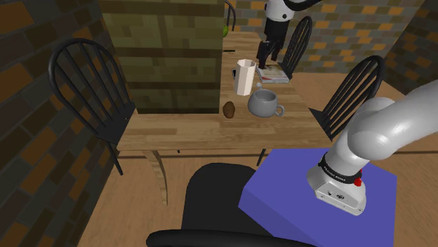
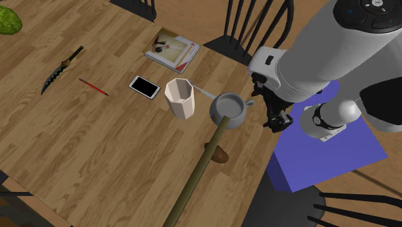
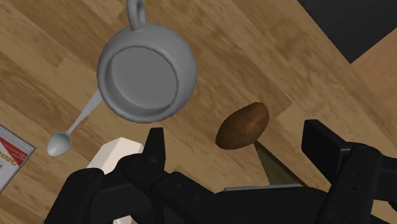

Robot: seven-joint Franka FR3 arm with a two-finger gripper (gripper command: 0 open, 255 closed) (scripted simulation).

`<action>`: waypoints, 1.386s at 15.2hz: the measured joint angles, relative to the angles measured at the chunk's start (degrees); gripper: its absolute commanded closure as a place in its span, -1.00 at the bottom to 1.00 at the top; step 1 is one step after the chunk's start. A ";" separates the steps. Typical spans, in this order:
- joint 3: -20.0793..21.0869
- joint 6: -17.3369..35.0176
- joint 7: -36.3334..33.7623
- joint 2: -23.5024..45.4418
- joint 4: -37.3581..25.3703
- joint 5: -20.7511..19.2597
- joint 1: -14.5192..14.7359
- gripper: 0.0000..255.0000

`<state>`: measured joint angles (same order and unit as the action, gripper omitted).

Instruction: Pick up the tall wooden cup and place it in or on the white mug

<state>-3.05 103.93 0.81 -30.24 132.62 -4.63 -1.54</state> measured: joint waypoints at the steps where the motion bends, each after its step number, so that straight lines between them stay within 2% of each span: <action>1: -0.57 0.87 0.66 2.11 -1.05 -0.01 -0.12 -1.00; 7: -4.43 5.20 5.88 14.99 -8.53 0.52 -1.18 -1.00; 12: -6.85 7.46 10.34 26.64 -16.82 2.49 -2.13 -1.00; 20: -8.73 5.08 17.15 45.76 -36.06 7.06 -5.23 -1.00; 21: -8.72 5.42 17.43 46.76 -36.56 7.30 -5.41 -1.00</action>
<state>-11.78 109.36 18.24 16.52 96.06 2.67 -6.95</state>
